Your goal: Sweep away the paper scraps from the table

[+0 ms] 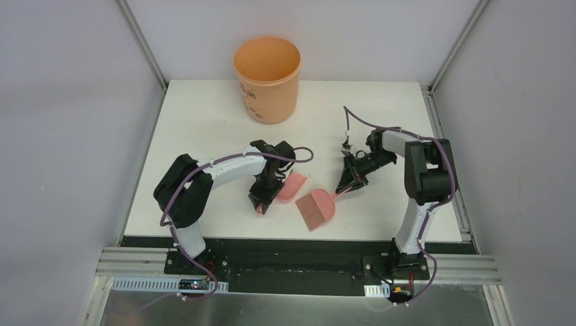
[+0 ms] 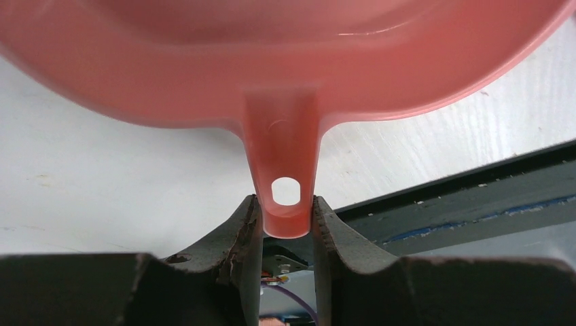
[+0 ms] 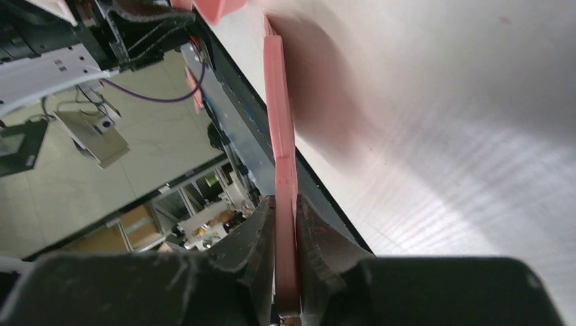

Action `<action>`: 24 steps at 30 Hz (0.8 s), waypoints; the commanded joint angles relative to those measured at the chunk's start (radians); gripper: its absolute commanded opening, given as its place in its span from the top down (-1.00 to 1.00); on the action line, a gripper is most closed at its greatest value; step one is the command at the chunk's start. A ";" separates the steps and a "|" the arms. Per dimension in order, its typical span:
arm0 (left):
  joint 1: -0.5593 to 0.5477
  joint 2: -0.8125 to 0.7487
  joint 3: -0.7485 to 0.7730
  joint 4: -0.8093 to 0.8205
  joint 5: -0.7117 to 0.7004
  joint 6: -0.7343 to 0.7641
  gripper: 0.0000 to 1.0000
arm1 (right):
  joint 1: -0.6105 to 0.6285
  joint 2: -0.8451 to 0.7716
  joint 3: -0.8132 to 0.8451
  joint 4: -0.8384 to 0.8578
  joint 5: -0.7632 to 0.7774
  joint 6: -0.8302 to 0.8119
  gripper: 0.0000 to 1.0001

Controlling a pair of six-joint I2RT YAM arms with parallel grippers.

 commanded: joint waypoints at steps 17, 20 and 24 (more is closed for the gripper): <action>-0.033 0.036 0.087 -0.065 -0.061 0.002 0.40 | 0.045 -0.041 0.022 0.036 0.098 0.023 0.32; -0.043 0.036 0.091 -0.065 -0.072 0.003 0.30 | 0.045 -0.048 0.018 0.048 0.141 0.033 0.12; -0.048 0.026 0.089 -0.065 -0.087 0.009 0.23 | 0.045 -0.076 0.018 0.058 0.173 0.041 0.06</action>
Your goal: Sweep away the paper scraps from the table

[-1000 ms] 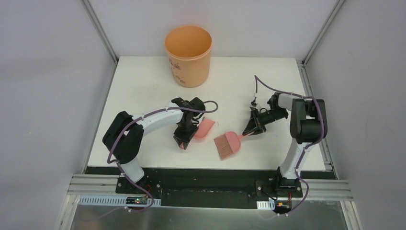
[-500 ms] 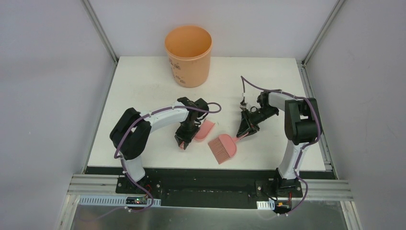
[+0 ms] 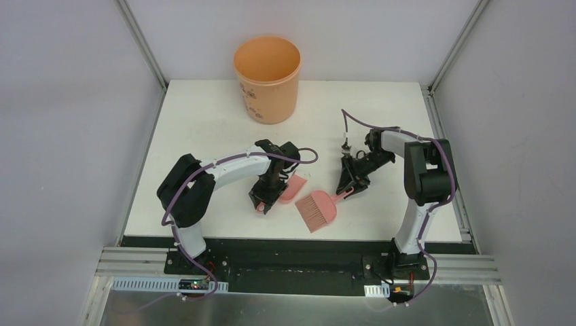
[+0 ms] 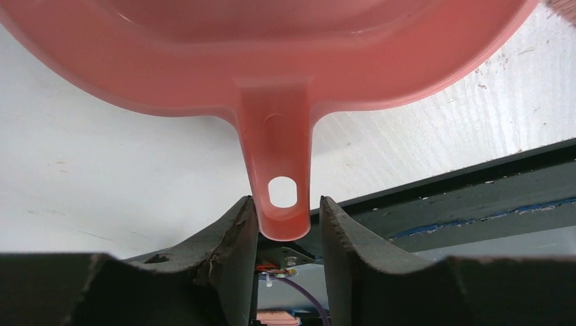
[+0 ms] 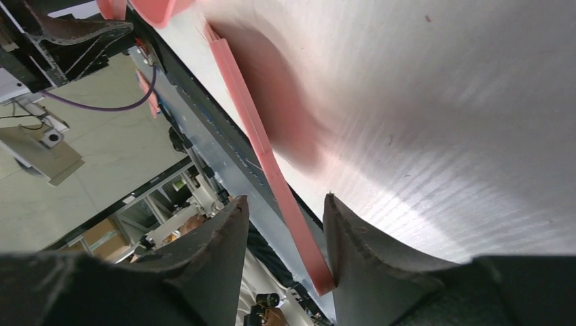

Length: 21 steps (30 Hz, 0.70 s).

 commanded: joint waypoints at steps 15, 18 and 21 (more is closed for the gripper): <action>-0.020 -0.348 0.055 -0.051 -0.129 0.048 -0.12 | -0.024 -0.350 0.003 0.101 0.405 0.054 -0.96; -0.017 -0.421 0.038 -0.025 -0.250 0.046 -0.26 | -0.064 -0.438 -0.014 0.141 0.408 0.069 -0.99; 0.005 -0.502 -0.039 0.081 -0.365 0.033 -0.43 | -0.139 -0.556 -0.101 0.290 0.410 0.130 -0.99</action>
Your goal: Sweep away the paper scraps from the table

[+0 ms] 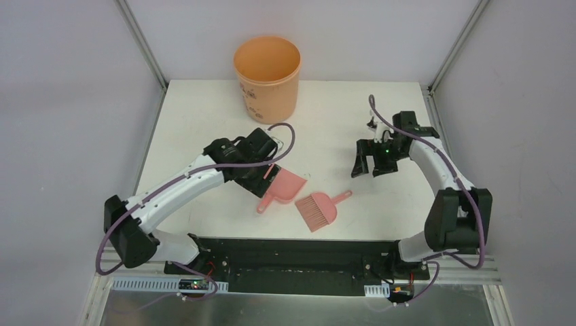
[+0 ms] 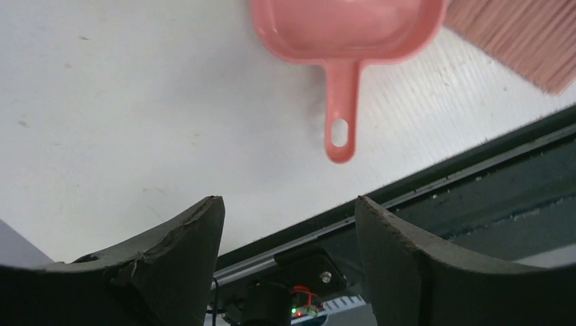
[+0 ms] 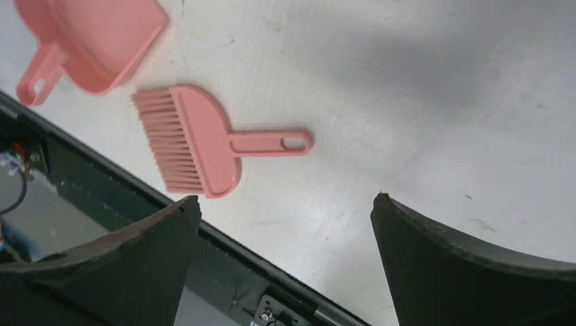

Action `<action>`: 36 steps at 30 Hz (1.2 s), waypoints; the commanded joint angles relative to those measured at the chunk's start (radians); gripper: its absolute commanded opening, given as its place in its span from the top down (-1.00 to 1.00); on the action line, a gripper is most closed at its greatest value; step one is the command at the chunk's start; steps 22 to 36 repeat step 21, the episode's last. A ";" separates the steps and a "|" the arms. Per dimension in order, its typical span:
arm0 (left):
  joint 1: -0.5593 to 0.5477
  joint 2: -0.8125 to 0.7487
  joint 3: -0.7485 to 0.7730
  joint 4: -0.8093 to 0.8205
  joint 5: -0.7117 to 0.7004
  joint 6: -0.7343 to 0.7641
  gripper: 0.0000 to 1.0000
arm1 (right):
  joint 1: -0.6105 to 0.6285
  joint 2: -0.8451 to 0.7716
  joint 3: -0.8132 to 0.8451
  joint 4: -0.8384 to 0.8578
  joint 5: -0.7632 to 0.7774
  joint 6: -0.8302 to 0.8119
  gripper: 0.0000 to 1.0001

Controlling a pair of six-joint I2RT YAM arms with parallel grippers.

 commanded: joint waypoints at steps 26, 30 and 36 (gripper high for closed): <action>0.252 -0.380 -0.337 0.477 -0.072 -0.016 -0.57 | -0.251 -0.512 -0.303 0.505 0.118 0.329 -0.99; 0.252 -0.380 -0.337 0.477 -0.072 -0.016 -0.57 | -0.251 -0.512 -0.303 0.505 0.118 0.329 -0.99; 0.252 -0.380 -0.337 0.477 -0.072 -0.016 -0.57 | -0.251 -0.512 -0.303 0.505 0.118 0.329 -0.99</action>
